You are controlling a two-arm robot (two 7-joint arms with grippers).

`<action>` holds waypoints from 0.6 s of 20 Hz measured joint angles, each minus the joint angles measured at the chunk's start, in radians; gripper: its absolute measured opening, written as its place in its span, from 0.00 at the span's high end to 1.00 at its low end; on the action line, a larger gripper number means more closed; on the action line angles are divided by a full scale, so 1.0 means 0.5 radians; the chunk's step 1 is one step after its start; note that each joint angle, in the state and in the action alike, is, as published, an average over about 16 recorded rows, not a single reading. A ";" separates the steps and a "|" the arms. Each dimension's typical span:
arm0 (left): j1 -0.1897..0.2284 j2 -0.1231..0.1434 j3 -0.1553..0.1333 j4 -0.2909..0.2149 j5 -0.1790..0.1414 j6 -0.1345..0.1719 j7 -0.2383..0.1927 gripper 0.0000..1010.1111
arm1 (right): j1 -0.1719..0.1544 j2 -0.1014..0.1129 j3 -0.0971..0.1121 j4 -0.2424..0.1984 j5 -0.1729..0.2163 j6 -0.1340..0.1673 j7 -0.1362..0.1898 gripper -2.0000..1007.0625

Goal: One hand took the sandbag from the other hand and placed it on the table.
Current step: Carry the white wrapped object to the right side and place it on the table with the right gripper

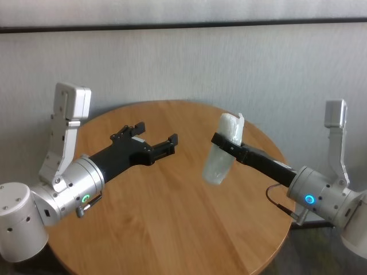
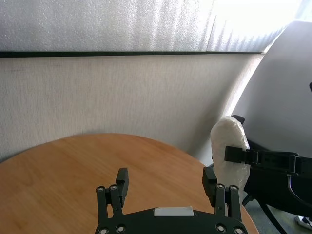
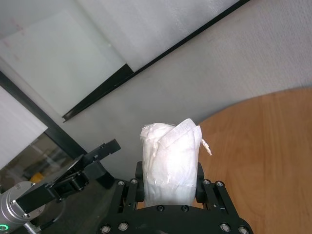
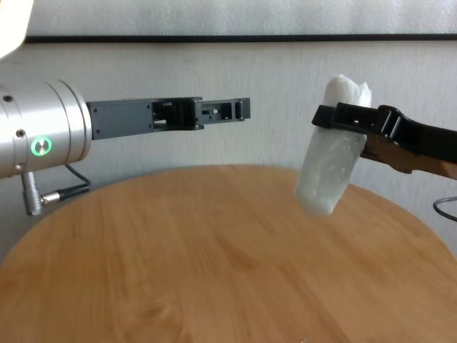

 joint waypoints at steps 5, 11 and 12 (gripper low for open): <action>0.019 -0.027 -0.033 -0.006 0.009 0.023 0.032 0.01 | -0.006 -0.004 0.019 0.008 -0.017 0.006 -0.004 0.46; 0.042 -0.055 -0.068 -0.017 0.025 0.054 0.070 0.01 | -0.009 0.002 0.039 0.023 -0.047 0.012 -0.009 0.46; 0.044 -0.058 -0.073 -0.019 0.029 0.059 0.076 0.01 | -0.010 0.003 0.042 0.026 -0.054 0.013 -0.011 0.46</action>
